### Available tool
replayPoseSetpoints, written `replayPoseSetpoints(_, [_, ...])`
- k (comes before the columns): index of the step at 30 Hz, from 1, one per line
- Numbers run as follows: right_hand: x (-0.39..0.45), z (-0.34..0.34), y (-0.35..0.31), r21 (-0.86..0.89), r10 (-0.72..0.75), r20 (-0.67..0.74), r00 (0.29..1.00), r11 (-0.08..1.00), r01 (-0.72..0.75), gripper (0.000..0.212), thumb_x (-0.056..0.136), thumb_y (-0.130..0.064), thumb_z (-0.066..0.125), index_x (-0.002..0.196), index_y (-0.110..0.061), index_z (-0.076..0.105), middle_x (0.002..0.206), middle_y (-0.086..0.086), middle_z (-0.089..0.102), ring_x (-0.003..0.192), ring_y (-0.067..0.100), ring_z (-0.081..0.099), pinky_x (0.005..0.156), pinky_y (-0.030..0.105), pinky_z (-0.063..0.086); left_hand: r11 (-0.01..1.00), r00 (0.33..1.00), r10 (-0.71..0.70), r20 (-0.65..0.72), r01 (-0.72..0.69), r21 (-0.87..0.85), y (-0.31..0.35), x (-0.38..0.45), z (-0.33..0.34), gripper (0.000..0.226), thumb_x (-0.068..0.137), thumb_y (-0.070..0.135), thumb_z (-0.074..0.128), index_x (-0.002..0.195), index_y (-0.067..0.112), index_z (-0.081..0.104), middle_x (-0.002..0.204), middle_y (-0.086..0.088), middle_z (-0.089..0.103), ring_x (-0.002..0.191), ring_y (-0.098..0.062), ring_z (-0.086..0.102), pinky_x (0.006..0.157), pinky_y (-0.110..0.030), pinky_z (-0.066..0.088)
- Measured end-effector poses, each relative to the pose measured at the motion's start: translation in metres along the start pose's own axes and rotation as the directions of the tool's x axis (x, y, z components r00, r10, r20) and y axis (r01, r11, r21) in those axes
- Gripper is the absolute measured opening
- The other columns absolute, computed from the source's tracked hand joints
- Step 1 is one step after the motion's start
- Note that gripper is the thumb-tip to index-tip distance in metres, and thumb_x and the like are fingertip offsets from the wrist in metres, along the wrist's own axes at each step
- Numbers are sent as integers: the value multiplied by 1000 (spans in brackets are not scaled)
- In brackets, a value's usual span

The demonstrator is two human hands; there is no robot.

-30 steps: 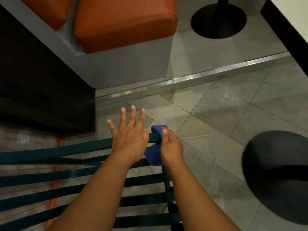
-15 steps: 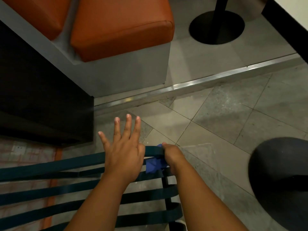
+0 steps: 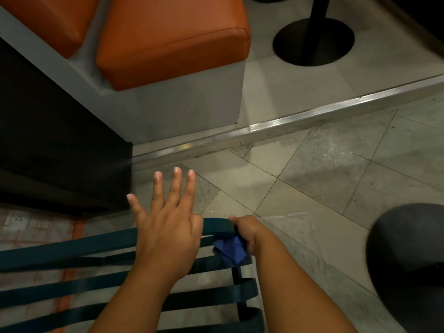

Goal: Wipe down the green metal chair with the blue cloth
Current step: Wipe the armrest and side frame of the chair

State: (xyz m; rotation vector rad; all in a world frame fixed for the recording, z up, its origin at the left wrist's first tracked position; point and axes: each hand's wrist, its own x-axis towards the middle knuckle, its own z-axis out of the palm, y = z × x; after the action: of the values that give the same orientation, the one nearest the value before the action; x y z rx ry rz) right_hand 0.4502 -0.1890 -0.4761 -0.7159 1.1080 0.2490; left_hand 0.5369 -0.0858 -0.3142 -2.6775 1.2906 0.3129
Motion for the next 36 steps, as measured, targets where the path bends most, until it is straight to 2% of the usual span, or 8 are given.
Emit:
replayPoseSetpoints(4, [-27,-10,-7,-150,-176,-40,984,974,168,39,97,-35,48,97,-4,70,102,18,71,98,31,66,96,45,49,1000,1000,-2,2,2,20,1,1,-1,67,74,41,-14,136,36,-38,153,8,-33,139,-21,-34,111,-62,-13])
replayPoseSetpoints(9, [-56,-65,3,442,-278,102,955,873,208,44,103,-28,37,122,6,58,119,24,64,114,32,61,98,42,47,1000,1000,17,-2,-17,-10,-2,0,-2,69,76,43,-10,141,36,-29,154,7,-28,139,-20,-32,109,-61,-15])
replayPoseSetpoints(15, [-56,-96,5,696,-232,-183,955,656,292,40,100,-27,46,124,3,58,116,20,66,108,27,63,89,38,51,998,999,17,40,-19,62,5,5,-8,67,79,42,-4,140,34,-32,151,5,-33,136,-19,-37,109,-60,-19])
replayPoseSetpoints(19, [-56,-51,5,406,-419,-120,900,807,429,38,100,-17,43,137,-24,50,133,8,55,120,25,55,104,45,44,993,996,92,22,-93,73,16,21,-11,72,93,31,24,143,33,-28,155,4,-29,138,-18,-34,112,-58,-15])
replayPoseSetpoints(22, [-57,-14,12,75,-485,97,869,874,480,33,101,-27,41,116,-47,62,118,-14,63,112,10,58,101,35,44,997,997,75,17,-75,29,21,28,-11,73,94,29,27,144,34,-26,156,4,-25,140,-17,-31,113,-59,-11])
replayPoseSetpoints(26, [-32,-19,17,59,-358,137,924,934,353,35,101,-25,40,107,-35,72,109,-8,71,104,9,63,98,27,44,996,997,70,41,-72,53,23,28,-9,72,94,30,23,141,33,-32,154,5,-31,140,-18,-31,114,-59,-10])
replayPoseSetpoints(31, [16,-23,16,-144,-103,31,994,984,107,24,92,-28,50,99,-17,70,108,21,69,98,32,65,97,43,50,994,997,64,47,-68,88,22,30,-8,72,95,32,22,140,33,-33,153,5,-32,140,-18,-31,114,-58,-9])
replayPoseSetpoints(36, [25,-15,1,-261,-35,11,999,965,37,24,88,-15,49,76,-10,69,85,18,66,77,27,57,77,39,50,988,996,66,63,-74,138,23,32,-6,70,94,34,19,141,32,-32,154,3,-31,141,-22,-30,114,-59,-8])
